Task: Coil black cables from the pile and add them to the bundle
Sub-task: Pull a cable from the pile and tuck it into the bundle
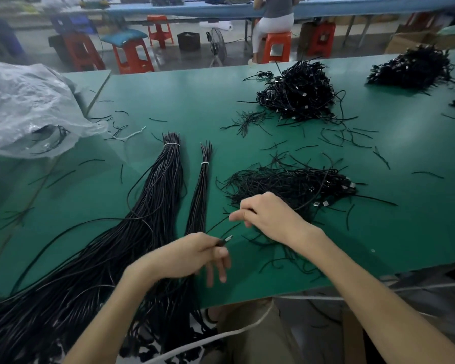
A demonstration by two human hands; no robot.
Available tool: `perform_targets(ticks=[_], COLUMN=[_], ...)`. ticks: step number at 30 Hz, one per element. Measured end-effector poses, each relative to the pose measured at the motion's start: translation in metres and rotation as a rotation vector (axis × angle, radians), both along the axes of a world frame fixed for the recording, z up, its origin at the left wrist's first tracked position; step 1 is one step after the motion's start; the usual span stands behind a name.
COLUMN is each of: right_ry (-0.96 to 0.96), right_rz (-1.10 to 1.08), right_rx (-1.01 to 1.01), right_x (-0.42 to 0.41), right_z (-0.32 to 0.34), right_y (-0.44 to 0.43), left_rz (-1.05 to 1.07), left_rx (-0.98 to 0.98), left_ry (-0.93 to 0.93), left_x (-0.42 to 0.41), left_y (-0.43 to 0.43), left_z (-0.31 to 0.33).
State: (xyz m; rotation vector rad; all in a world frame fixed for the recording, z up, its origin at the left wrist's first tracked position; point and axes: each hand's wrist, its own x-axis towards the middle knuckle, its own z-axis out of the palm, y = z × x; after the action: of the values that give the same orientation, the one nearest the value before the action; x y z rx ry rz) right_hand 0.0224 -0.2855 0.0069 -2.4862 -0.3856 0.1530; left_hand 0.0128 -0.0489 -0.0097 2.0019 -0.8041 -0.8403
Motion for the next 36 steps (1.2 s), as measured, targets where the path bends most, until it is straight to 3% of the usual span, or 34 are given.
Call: perform_targets(ticks=[2,5,13,20,25,27,29,31,34,36], right_ry=[-0.017,-0.07,-0.023,-0.039,0.016,0.043,0.042,-0.019,-0.114,-0.153], right_rz=[-0.001,-0.026,-0.118,0.001,0.0,-0.023,-0.074,-0.162,-0.261,-0.301], right_rx=[0.127,0.295,0.738,0.579,0.499,0.472,0.427,0.377,0.37,0.397], right_x=[0.0,-0.004,-0.009,-0.025,-0.03,-0.029,-0.024,-0.016,-0.001,0.007], right_z=[0.004,0.006,0.004,-0.01,-0.033,-0.039,-0.043,-0.041,-0.033,-0.024], right_y=[0.003,0.017,0.035,0.052,0.045,0.037,0.027,0.018,0.01,0.011], left_rz=[0.204,0.456,0.542,0.641,0.769,0.716,0.592,0.413,0.251,0.187], left_rx=[0.016,-0.259,-0.642,-0.957,-1.338,-1.451,-1.393,-1.181,-0.608,-0.352], left_ry=[-0.079,-0.099,0.224,0.477,0.753,0.86,0.892,0.783,0.328,0.141], left_x=[-0.002,-0.001,-0.003,-0.002,0.003,0.004,0.001,-0.002,-0.009,-0.013], left_y=[-0.013,-0.026,-0.038,-0.05,-0.034,-0.019,-0.006,0.004,0.007,-0.002], left_z=[-0.014,-0.02,-0.025,-0.011,0.006,0.012,0.018,0.021,0.016,0.008])
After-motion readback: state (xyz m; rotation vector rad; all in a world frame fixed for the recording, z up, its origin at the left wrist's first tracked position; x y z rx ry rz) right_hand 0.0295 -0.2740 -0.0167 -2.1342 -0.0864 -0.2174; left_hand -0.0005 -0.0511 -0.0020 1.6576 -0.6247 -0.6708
